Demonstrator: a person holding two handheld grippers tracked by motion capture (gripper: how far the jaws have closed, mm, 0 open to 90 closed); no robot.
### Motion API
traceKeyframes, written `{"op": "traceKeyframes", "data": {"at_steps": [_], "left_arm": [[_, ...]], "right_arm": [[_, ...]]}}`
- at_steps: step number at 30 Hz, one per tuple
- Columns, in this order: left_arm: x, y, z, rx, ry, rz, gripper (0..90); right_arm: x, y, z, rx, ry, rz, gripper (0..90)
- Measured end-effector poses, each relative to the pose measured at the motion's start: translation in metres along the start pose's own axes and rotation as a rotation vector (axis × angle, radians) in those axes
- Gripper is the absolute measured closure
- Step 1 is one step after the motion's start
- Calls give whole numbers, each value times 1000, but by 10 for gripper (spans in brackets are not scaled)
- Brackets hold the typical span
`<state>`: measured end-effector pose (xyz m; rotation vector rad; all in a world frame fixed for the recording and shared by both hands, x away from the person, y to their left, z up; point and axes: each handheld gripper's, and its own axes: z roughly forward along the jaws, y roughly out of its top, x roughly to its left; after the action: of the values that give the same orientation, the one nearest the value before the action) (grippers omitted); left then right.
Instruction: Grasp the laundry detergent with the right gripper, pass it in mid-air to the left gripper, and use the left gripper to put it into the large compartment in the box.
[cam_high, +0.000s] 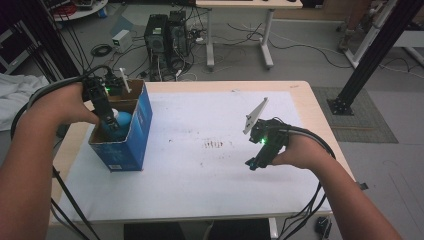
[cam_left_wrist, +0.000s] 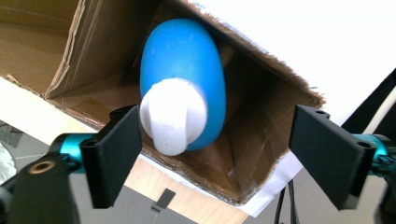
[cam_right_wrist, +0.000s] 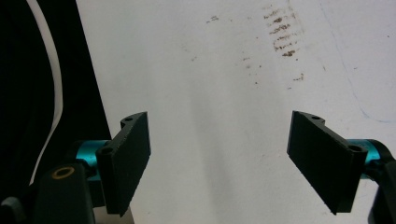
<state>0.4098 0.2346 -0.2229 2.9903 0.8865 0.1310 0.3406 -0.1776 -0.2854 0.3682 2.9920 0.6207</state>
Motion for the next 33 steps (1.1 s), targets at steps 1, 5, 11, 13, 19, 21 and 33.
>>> {"op": "traceKeyframes", "data": {"at_steps": [1,5,11,13,19,21,33], "left_arm": [[-4,2,-6,2,6,10,159],[-10,5,-14,4,17,24,125],[-19,12,-28,-5,22,64,125],[-21,14,-29,-6,20,63,98],[-35,28,-31,-4,-7,156,76],[-40,33,-32,0,-13,190,62],[-67,62,-21,3,-44,330,62]], "right_arm": [[0,0,-3,4,-7,-2,208],[0,1,-6,7,-10,-2,208],[1,3,-15,12,-17,-11,208],[1,3,-16,15,-16,-8,208],[0,8,-19,56,-6,-25,208],[-1,9,-19,74,2,-25,208],[-7,26,-16,223,37,-60,208]]}}
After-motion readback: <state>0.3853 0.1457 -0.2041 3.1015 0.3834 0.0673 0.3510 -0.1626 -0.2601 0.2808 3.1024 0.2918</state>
